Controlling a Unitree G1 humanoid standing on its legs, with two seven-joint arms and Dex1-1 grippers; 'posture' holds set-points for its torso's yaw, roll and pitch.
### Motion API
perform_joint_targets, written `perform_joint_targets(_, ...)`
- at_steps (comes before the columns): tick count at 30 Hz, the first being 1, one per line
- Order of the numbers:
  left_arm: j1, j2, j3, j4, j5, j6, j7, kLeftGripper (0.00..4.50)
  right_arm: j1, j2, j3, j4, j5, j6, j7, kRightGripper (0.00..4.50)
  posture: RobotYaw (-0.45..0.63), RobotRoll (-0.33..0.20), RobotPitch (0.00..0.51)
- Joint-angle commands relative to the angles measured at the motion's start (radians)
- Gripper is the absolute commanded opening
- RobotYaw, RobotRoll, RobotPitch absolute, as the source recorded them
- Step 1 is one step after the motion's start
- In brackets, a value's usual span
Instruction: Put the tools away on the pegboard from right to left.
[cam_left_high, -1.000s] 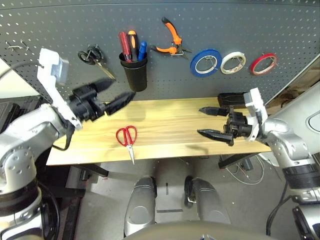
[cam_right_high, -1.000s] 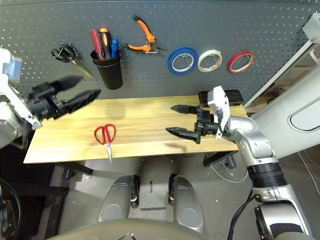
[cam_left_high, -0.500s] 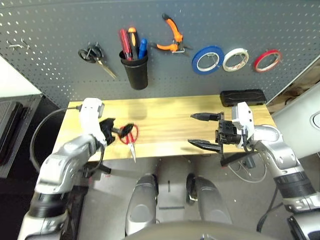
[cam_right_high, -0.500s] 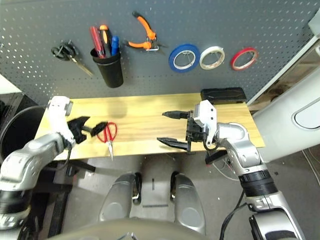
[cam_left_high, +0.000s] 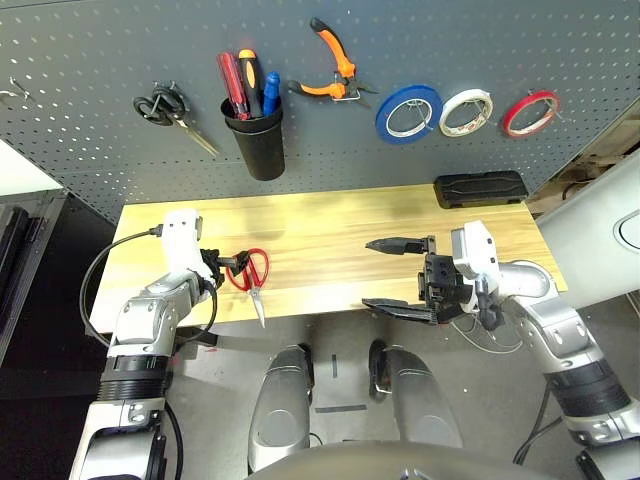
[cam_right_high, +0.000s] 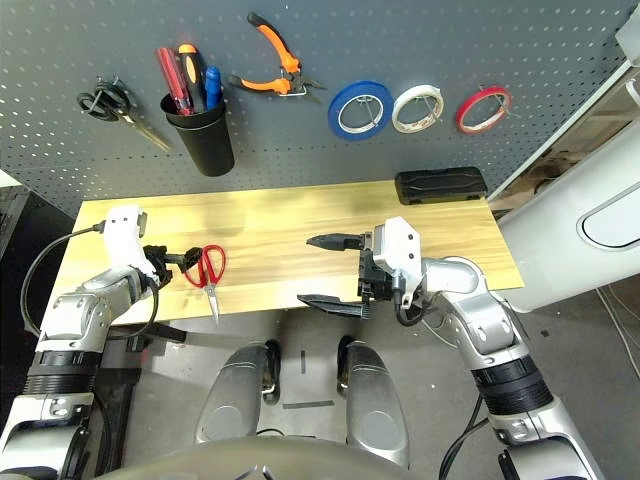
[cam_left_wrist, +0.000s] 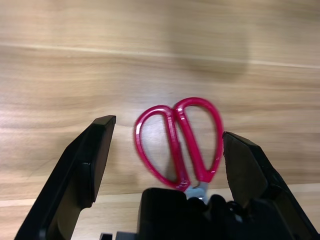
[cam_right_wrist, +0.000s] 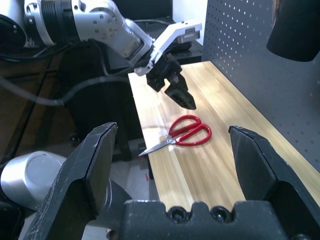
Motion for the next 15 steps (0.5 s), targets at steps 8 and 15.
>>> perform_joint_targets(8,-0.02,-0.021,0.007,0.166,0.079,-0.091,-0.008,4.49,0.009,0.005,0.0,-0.026,0.036,0.011,-0.011,4.5,-0.05,0.0,0.24)
perform_joint_targets(15,-0.008,-0.024,0.002,0.219,0.11,-0.122,-0.015,4.49,0.022,0.0,0.0,-0.054,0.052,0.024,-0.017,4.5,-0.06,0.0,0.251)
